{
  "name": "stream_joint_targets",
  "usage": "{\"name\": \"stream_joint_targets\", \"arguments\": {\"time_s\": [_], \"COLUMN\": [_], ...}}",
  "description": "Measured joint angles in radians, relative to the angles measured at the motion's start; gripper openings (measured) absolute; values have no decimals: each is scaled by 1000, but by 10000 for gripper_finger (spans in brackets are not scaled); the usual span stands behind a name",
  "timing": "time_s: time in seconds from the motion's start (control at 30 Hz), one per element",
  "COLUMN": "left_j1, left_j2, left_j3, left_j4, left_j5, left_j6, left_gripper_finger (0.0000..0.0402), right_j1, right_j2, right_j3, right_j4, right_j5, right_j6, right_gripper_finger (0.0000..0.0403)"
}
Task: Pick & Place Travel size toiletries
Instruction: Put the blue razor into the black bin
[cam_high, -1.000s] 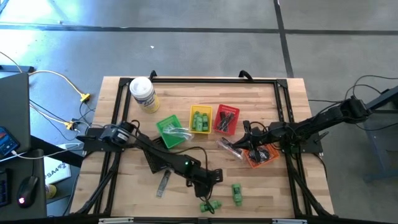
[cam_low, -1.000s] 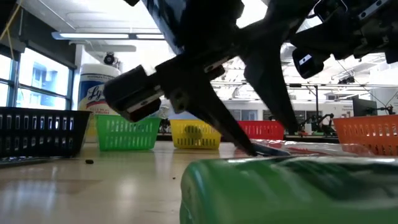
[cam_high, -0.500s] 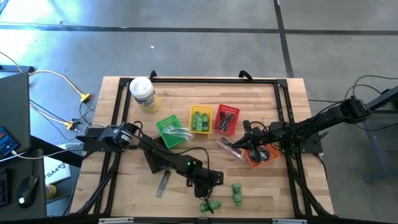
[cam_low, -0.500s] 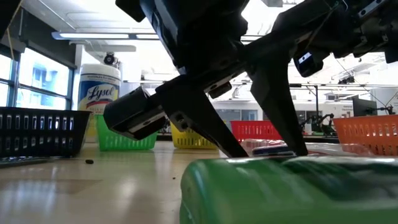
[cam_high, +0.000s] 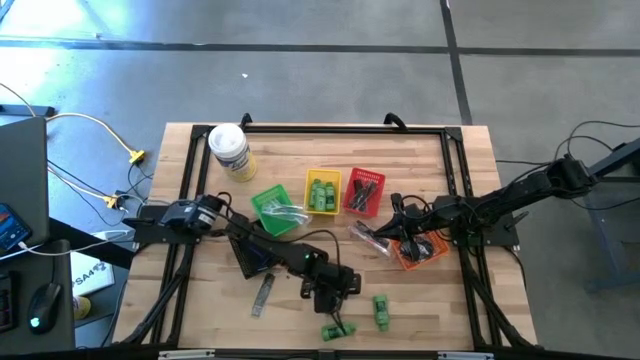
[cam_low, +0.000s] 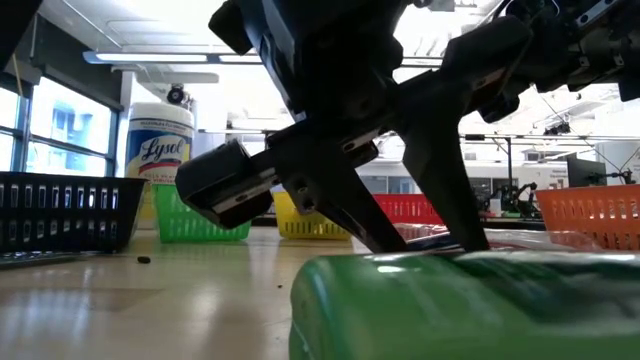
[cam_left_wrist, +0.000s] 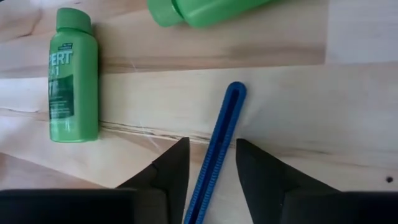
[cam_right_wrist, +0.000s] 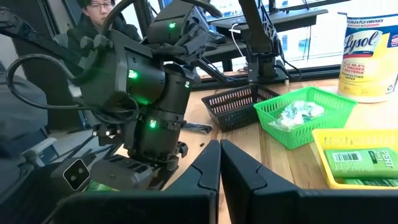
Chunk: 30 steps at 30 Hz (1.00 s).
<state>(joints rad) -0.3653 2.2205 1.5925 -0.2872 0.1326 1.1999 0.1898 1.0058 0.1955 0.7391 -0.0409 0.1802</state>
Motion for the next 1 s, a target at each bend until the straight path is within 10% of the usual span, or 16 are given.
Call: {"name": "stream_joint_targets", "arguments": {"time_s": [0.43, 1.0], "left_j1": [-1, -24], "left_j2": [5, -59], "left_j3": [-1, -8], "left_j4": [0, -19], "left_j5": [11, -45], "left_j6": [-64, -184], "left_gripper_finger": [18, 3], "right_j1": [0, 0], "right_j2": [0, 0], "right_j3": [0, 0], "right_j4": [0, 7], "right_j5": [0, 0], "right_j6": [0, -1], "right_gripper_finger": [4, 4]}}
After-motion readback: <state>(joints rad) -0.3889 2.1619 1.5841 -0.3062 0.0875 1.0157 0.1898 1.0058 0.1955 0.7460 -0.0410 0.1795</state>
